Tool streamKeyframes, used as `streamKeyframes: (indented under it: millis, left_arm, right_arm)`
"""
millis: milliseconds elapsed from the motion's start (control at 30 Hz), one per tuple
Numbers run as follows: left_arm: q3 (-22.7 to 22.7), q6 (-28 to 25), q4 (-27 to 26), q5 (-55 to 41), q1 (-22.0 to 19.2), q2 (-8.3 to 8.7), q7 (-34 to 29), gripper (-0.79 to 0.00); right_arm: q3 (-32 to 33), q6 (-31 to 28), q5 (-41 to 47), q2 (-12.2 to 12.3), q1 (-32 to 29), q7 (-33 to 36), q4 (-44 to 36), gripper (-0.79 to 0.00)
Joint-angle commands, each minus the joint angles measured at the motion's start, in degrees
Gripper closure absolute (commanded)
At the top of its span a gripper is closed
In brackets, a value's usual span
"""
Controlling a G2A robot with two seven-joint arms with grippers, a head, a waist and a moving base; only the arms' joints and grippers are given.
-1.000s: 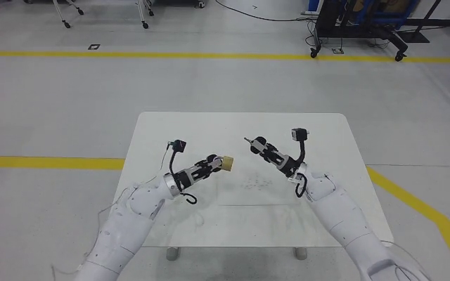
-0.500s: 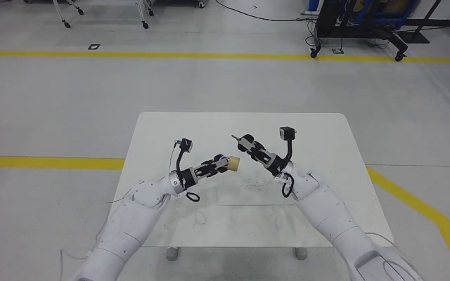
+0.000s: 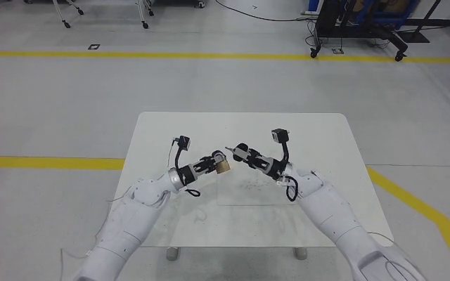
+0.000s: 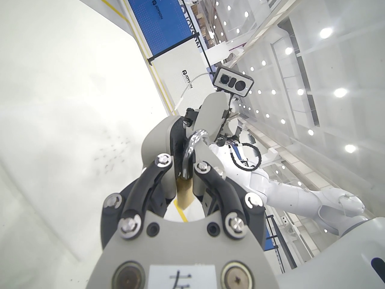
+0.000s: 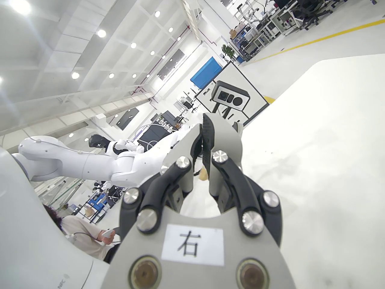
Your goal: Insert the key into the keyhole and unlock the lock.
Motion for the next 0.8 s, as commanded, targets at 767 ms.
streamKeyframes:
  millis: [767]
  left_arm:
    - [0.51, 22.07, 4.18, -16.90, -4.34, -1.60, -5.49, 0.000]
  right_arm:
    - [8.64, 9.58, 1.52, 1.62, -5.97, -6.06, -9.05, 0.000]
